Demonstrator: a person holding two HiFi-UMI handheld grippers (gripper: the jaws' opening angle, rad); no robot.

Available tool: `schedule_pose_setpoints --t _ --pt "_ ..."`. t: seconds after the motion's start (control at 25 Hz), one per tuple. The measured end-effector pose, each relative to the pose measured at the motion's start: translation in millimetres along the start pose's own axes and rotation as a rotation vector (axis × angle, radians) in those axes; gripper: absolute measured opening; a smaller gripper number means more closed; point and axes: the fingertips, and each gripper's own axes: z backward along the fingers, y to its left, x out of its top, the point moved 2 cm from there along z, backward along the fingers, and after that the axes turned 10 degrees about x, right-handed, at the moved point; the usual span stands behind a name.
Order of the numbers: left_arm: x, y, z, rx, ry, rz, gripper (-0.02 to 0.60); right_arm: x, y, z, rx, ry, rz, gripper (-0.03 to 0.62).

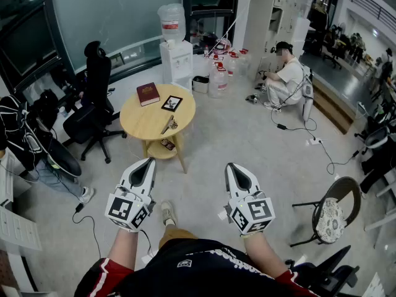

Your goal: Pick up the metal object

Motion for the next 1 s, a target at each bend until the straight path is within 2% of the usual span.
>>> schedule_pose_setpoints --t 1.0 --pt "-5.8 -25.0 -12.8 -0.035 0.024 0.013 0.017 -4.8 -24.8 12.8 -0.041 0.025 -0.004 0.026"
